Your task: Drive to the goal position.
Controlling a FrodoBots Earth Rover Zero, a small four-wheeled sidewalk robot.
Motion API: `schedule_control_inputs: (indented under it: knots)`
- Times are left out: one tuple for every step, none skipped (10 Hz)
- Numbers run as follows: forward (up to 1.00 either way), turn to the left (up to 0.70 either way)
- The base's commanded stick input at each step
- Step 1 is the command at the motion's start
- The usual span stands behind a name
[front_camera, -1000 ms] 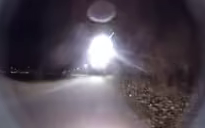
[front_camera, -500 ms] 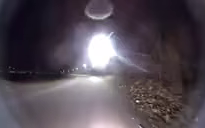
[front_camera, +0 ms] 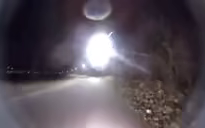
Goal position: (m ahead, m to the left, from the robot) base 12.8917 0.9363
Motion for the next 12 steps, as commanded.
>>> schedule_control_inputs:
  knots:
    - [1.0,0.0]
    - [1.0,0.0]
    - [1.0,0.0]
    - [1.0,0.0]
    - [1.0,0.0]
    - [1.0,0.0]
    - [1.0,0.0]
    - [1.0,0.0]
    - [1.0,0.0]
    - [1.0,0.0]
    - [1.0,0.0]
    - [1.0,0.0]
